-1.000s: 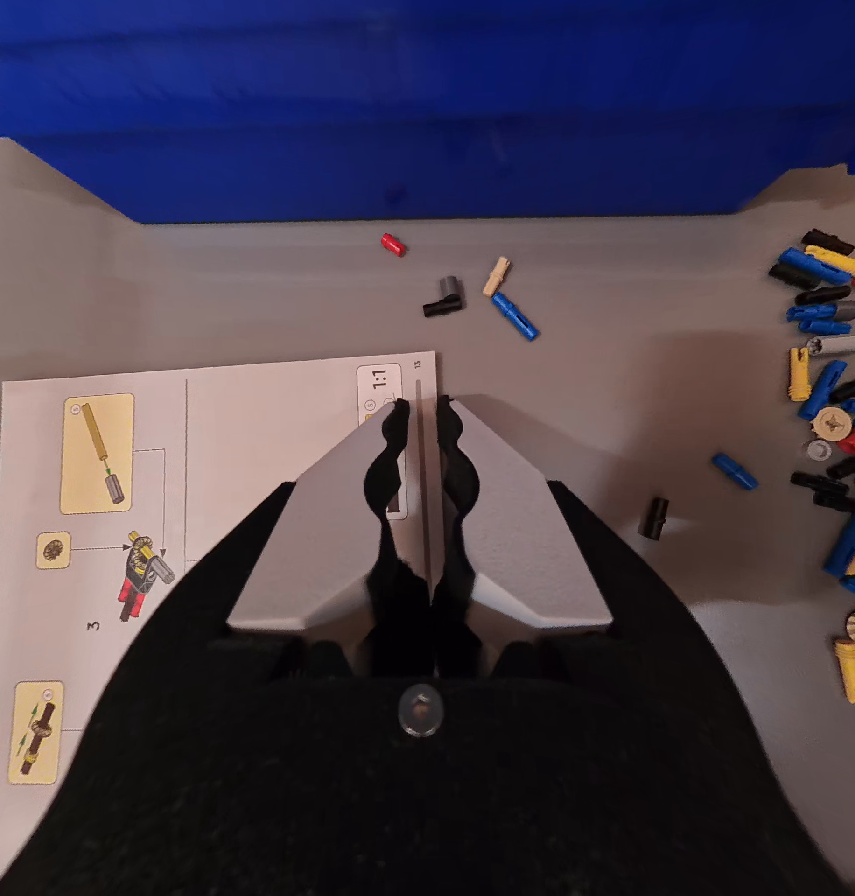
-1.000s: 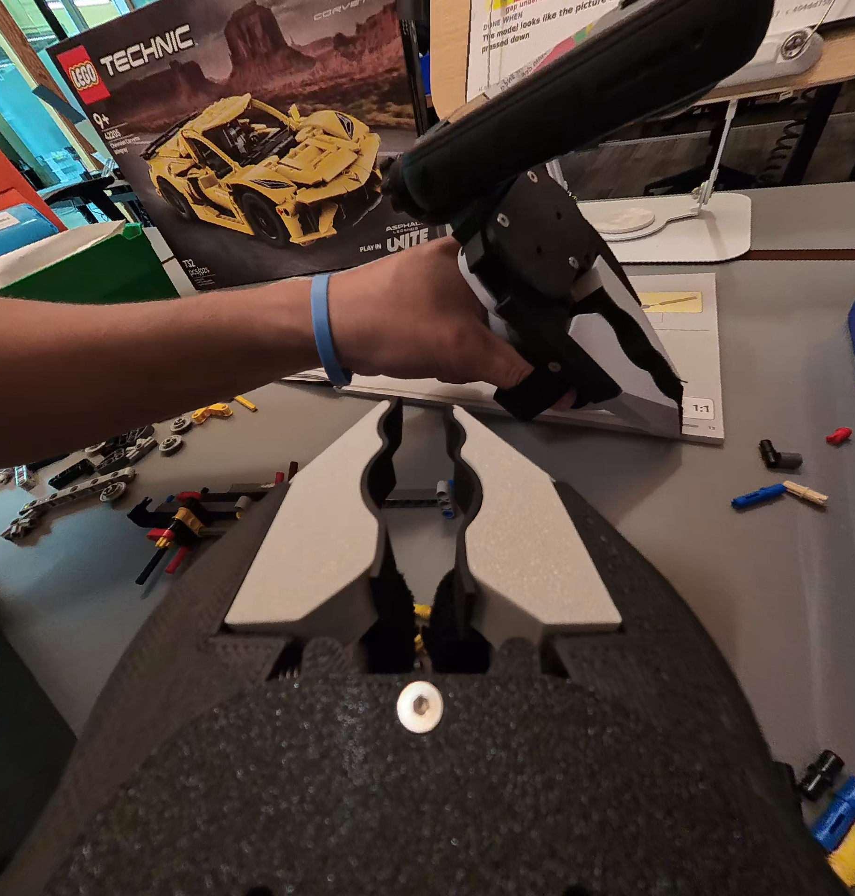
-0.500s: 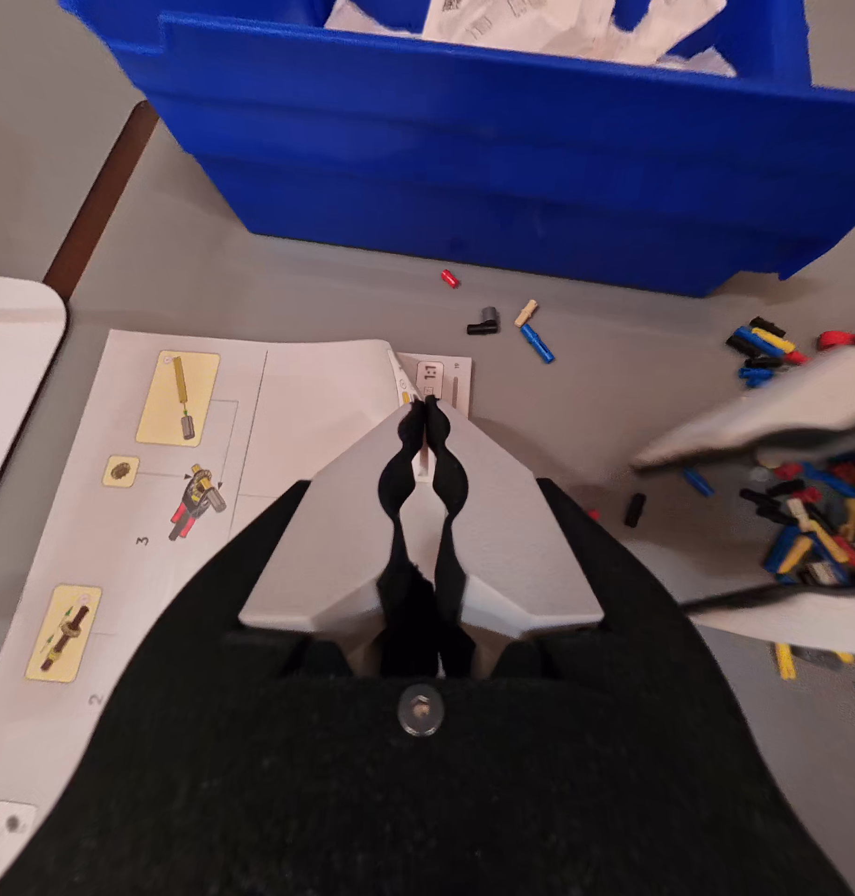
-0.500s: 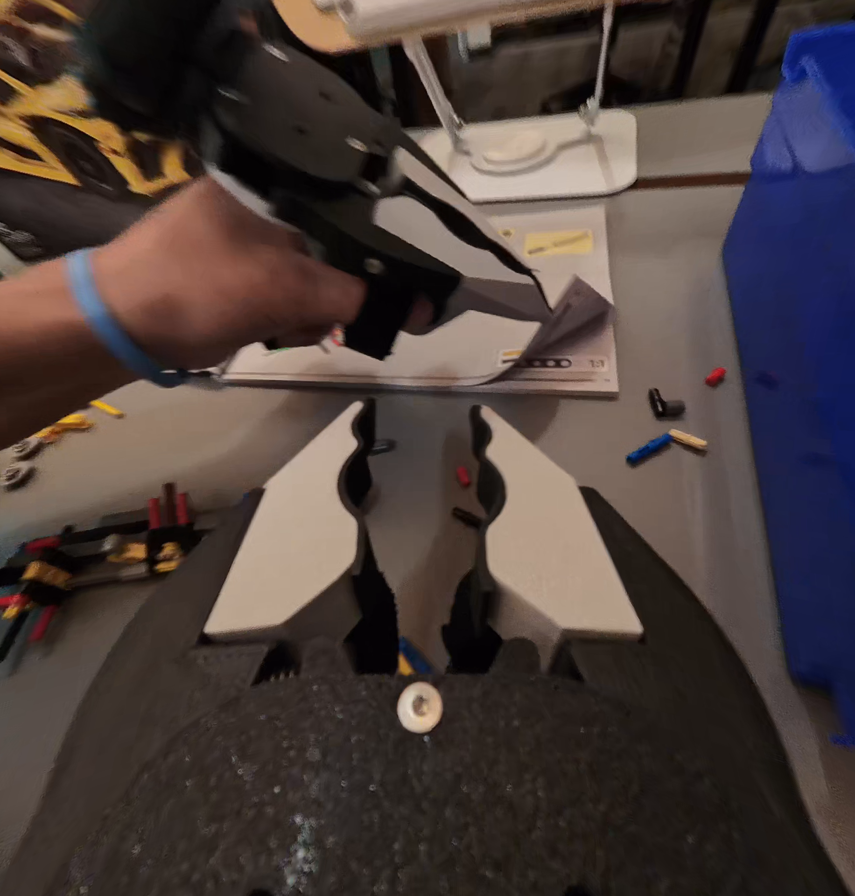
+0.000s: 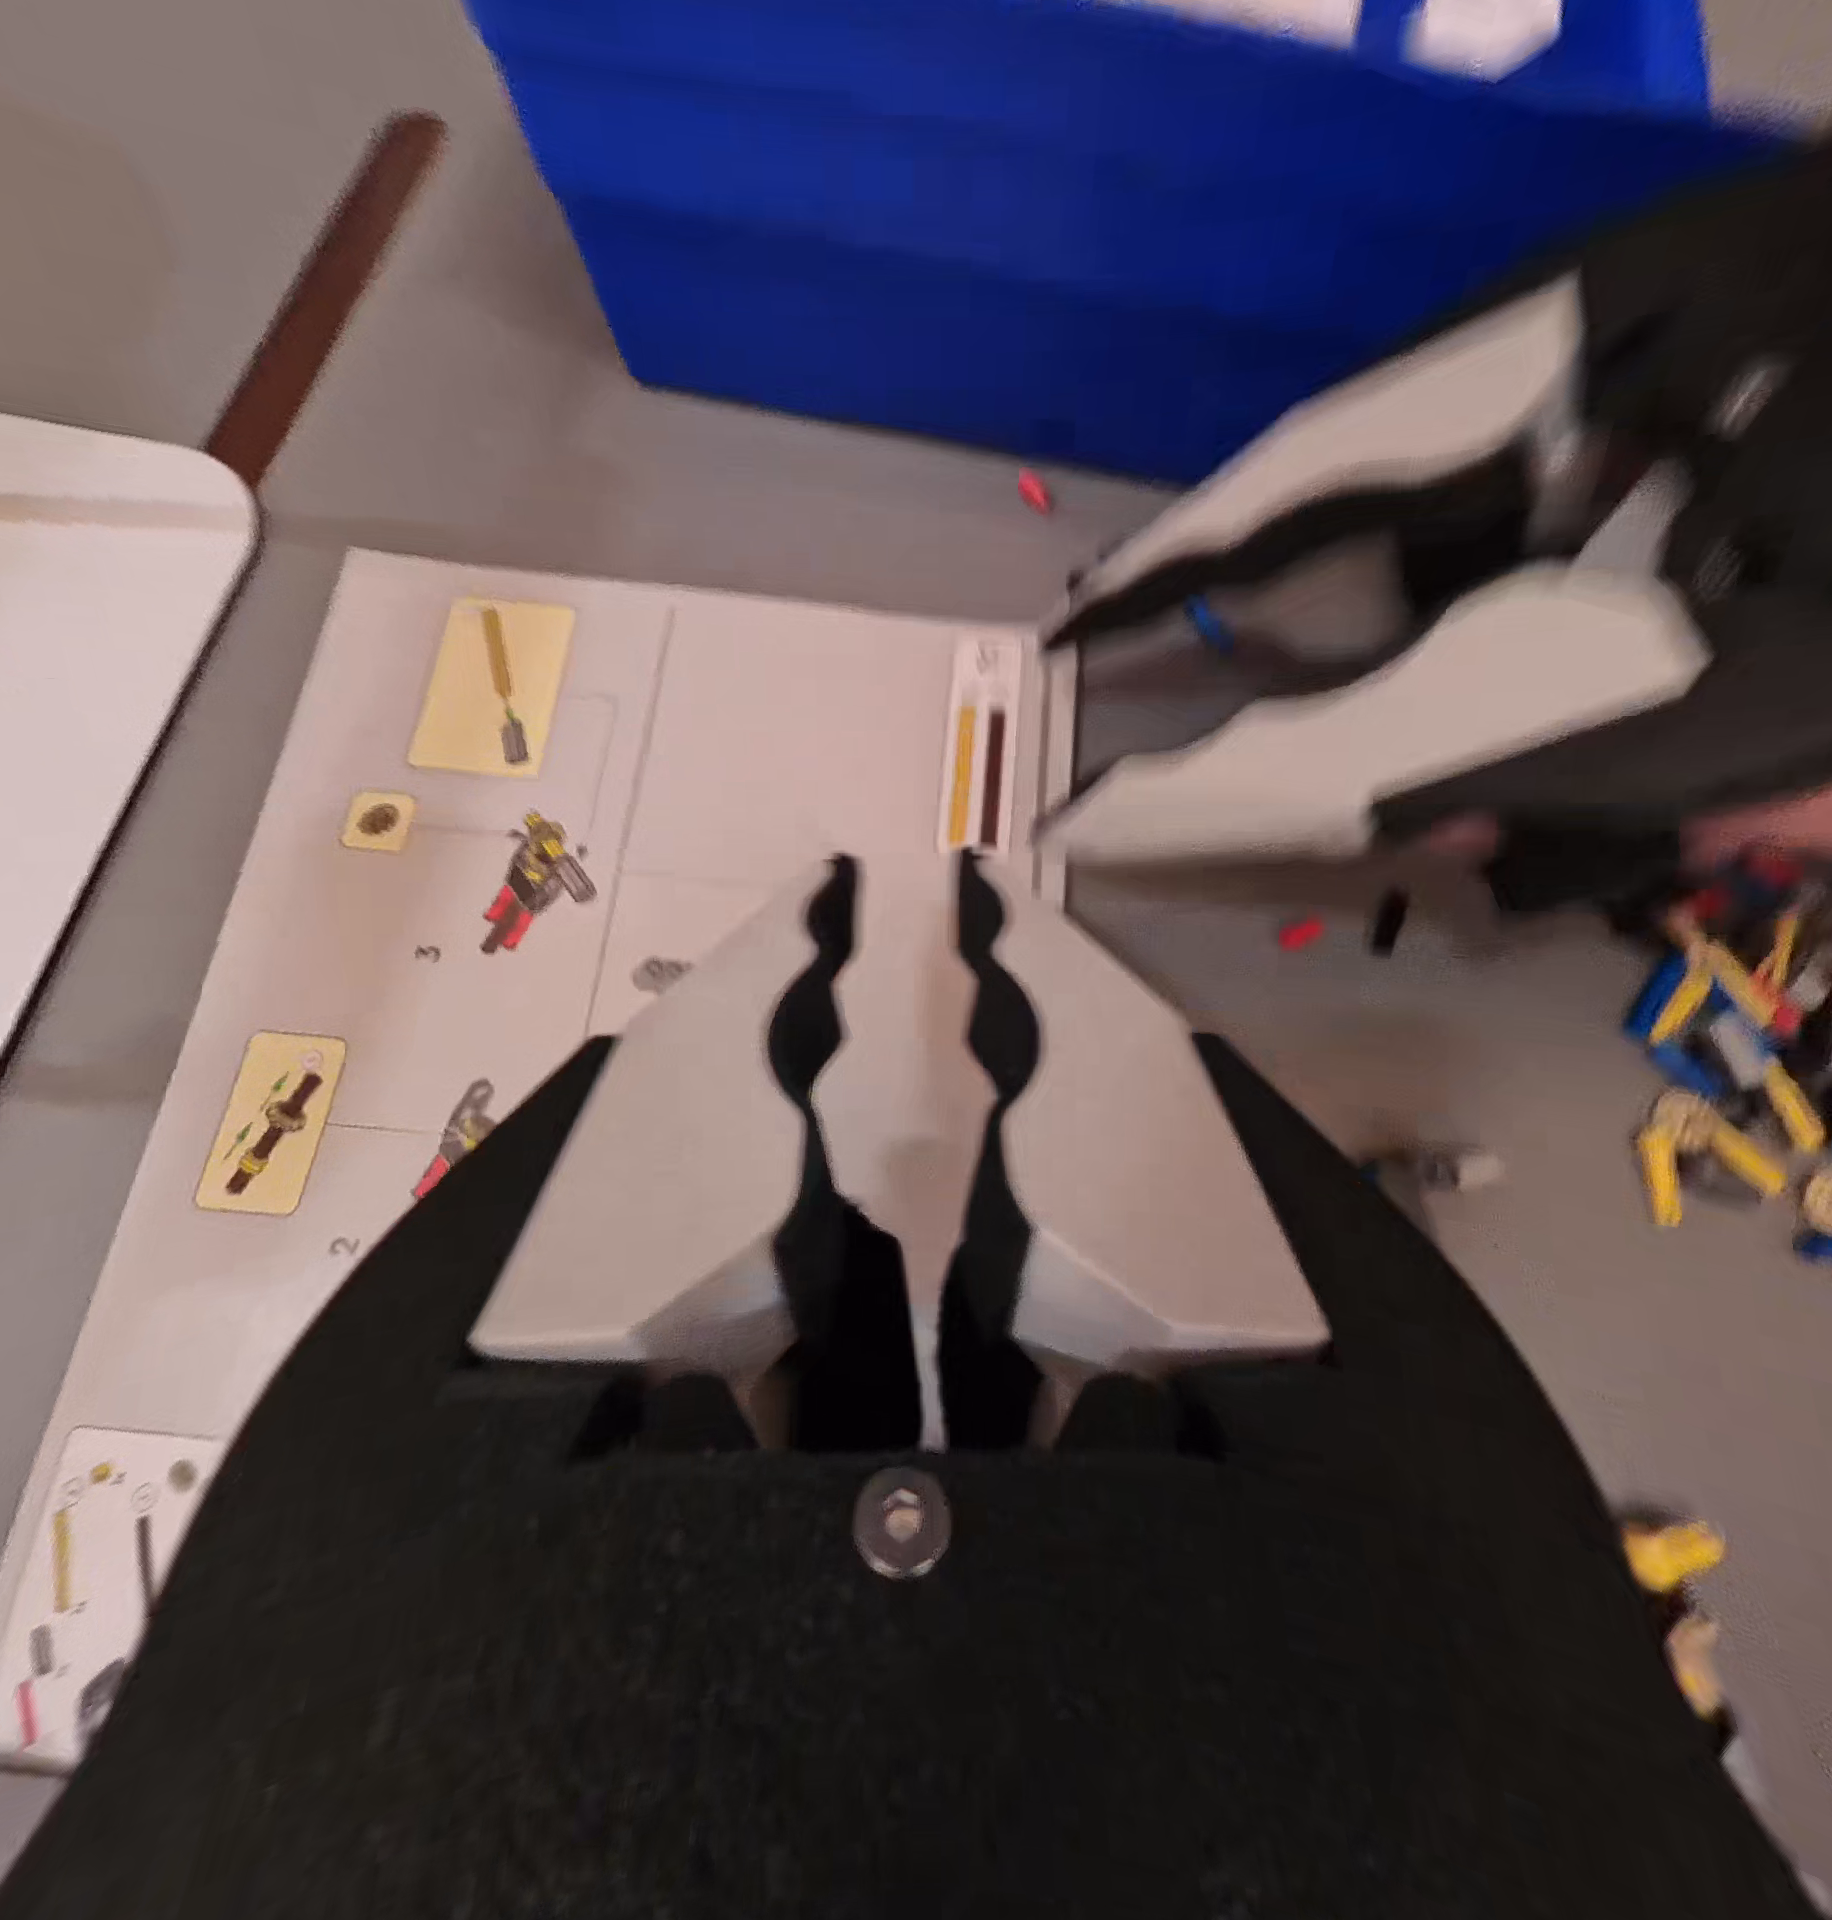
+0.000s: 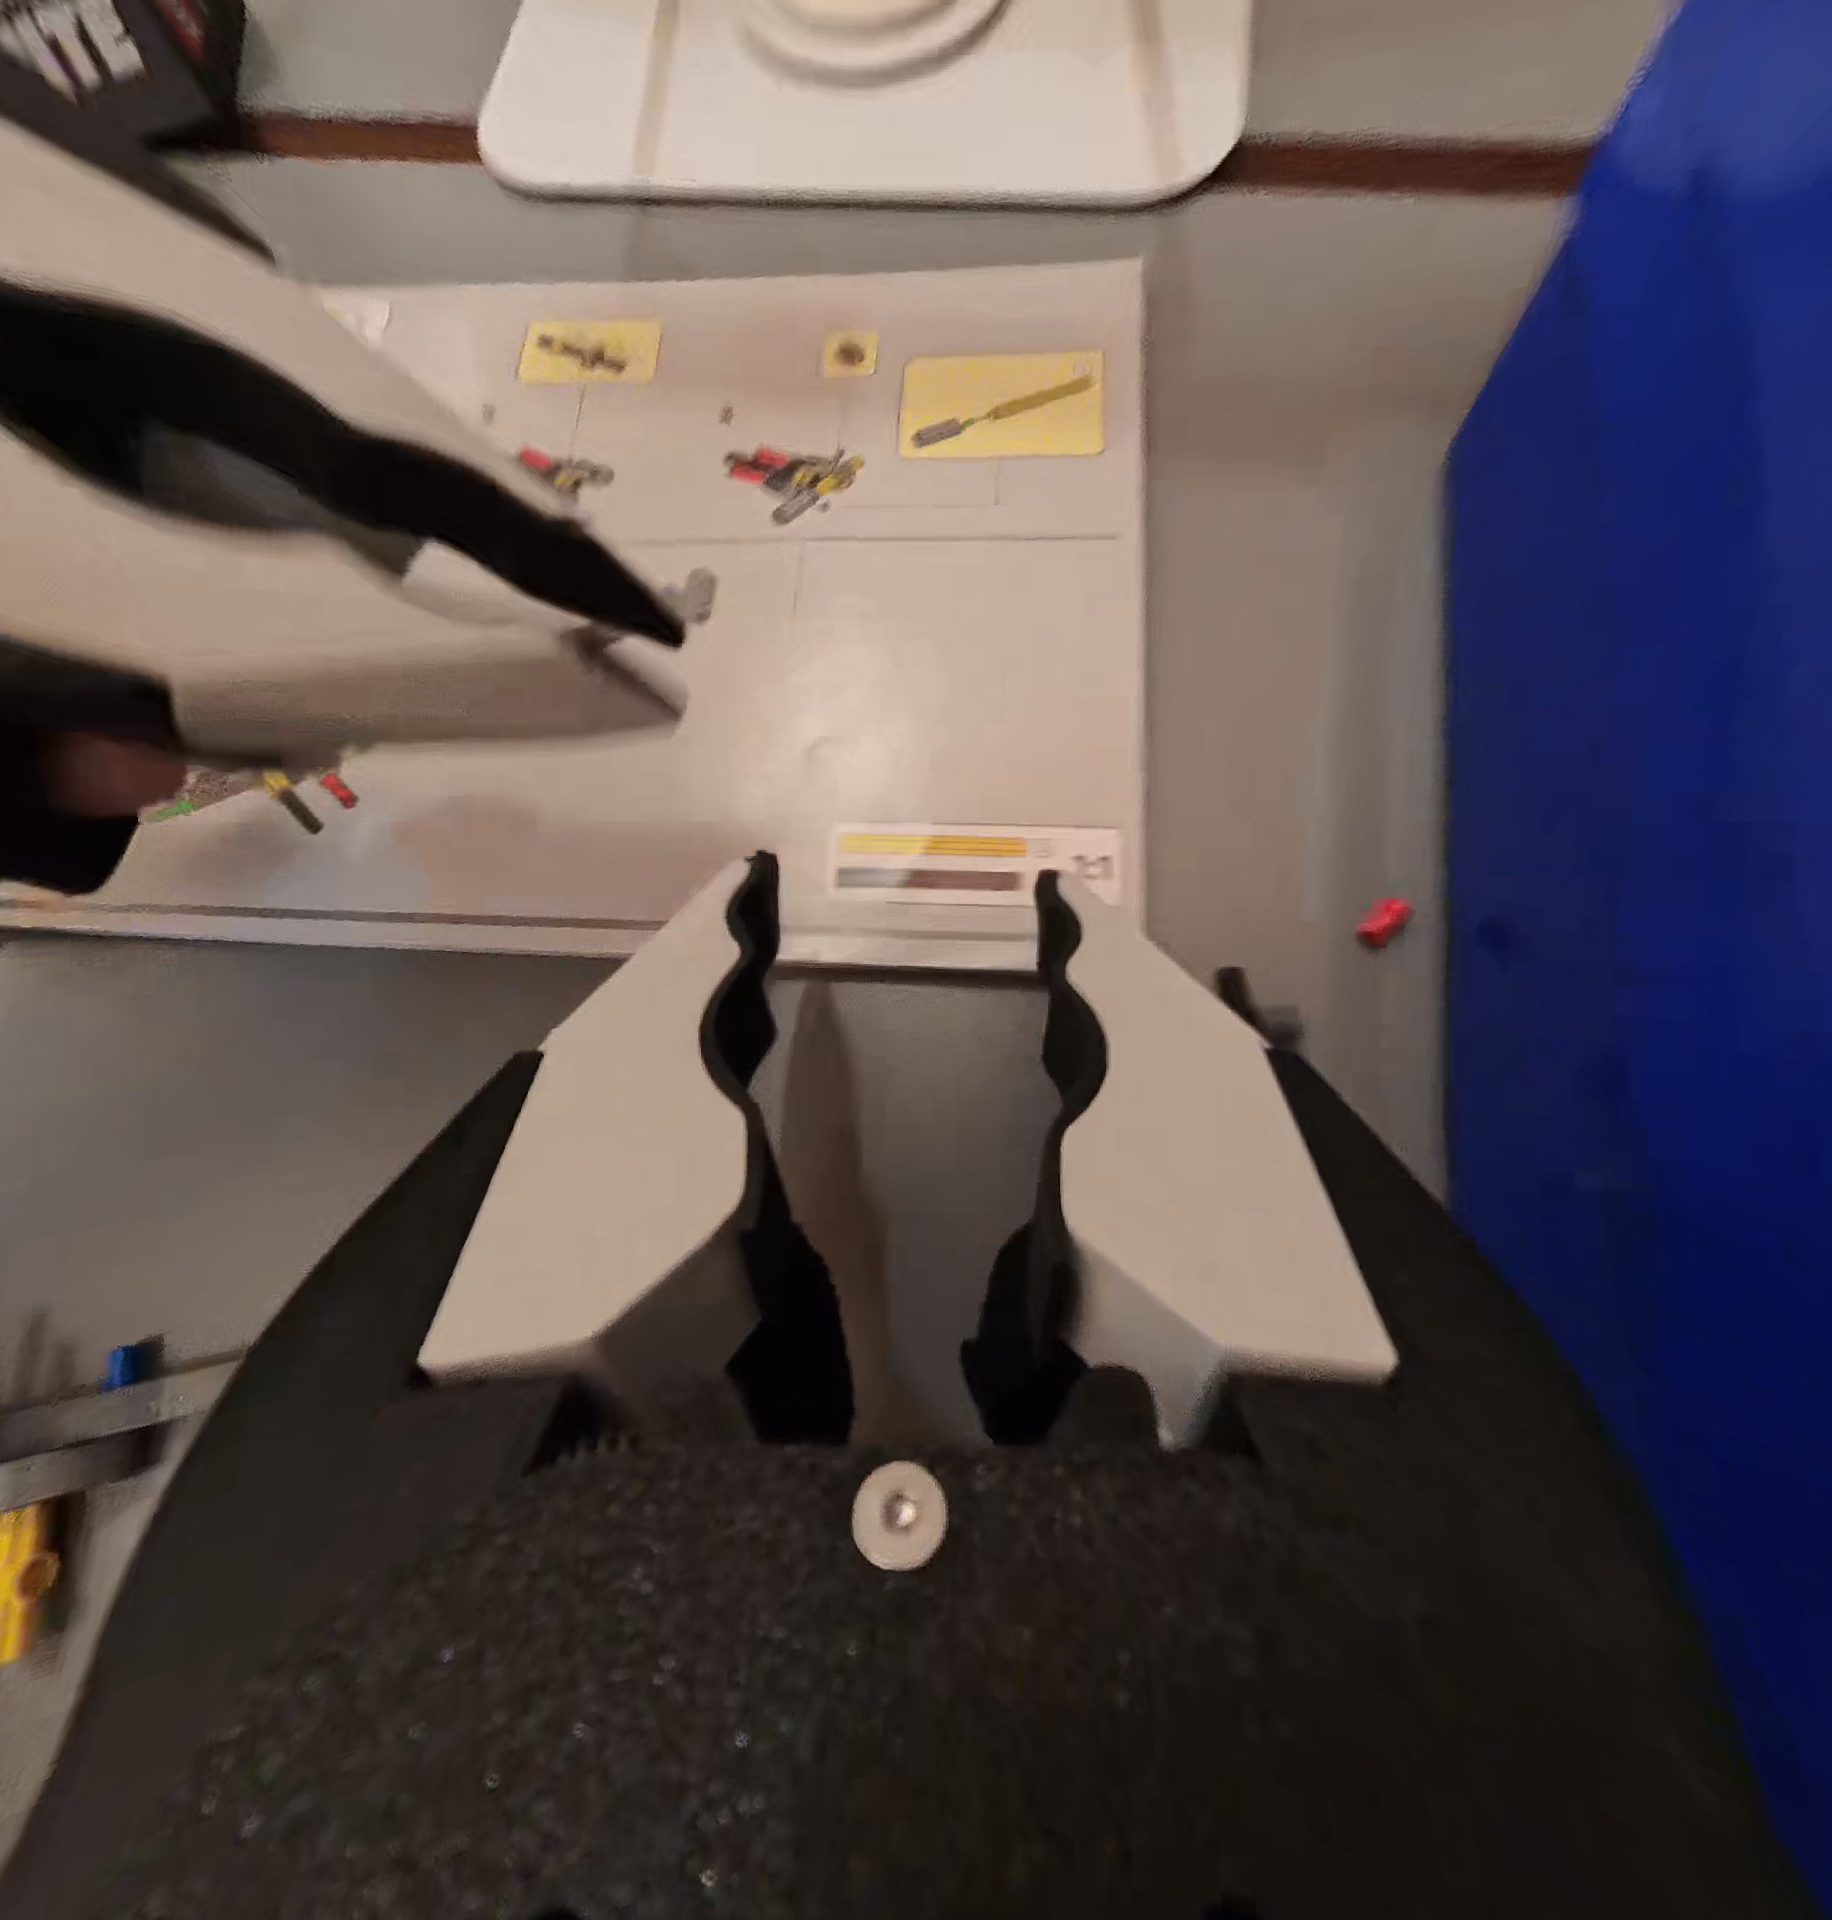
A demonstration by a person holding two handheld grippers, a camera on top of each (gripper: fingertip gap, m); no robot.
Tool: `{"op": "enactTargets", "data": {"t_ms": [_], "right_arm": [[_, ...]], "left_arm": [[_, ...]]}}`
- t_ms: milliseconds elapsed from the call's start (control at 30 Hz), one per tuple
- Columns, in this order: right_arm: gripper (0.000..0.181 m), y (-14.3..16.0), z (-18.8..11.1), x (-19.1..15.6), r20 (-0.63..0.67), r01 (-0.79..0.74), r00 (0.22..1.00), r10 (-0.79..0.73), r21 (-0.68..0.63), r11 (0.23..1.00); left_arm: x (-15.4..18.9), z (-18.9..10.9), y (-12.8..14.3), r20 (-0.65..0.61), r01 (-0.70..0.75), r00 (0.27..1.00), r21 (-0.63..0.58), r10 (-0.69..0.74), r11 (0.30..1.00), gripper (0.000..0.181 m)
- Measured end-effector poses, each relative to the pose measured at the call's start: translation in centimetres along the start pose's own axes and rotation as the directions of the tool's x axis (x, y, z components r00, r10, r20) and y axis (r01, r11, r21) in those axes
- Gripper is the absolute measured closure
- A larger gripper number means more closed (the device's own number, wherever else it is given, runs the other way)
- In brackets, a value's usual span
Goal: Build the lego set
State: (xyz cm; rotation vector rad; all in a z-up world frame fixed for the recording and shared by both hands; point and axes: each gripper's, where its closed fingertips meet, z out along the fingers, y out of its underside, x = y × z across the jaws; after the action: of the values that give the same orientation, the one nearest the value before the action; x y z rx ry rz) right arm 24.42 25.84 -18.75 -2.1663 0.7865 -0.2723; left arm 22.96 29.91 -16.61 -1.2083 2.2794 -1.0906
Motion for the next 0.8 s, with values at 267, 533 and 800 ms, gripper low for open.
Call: {"op": "enactTargets", "data": {"t_ms": [267,533,800], "right_arm": [[0.12,1.4,0.9,2.4,-0.107,0.001,0.994,-0.007,-0.06,0.998],[0.155,1.3,1.1,3.3,-0.092,-0.044,0.995,0.037,-0.077,0.996],[0.181,-1.3,-0.5,1.2,-0.101,0.106,0.99,-0.102,0.039,0.994]], "left_arm": [[1.8,2.2,3.7,-0.019,-0.169,0.986,-0.14,0.168,0.976,0.122],[1.1,2.5,3.7,0.002,-0.121,0.993,-0.093,0.121,0.988,0.132],[1.0,2.6,3.6,0.015,-0.105,0.994,-0.066,0.106,0.992,0.132]]}}
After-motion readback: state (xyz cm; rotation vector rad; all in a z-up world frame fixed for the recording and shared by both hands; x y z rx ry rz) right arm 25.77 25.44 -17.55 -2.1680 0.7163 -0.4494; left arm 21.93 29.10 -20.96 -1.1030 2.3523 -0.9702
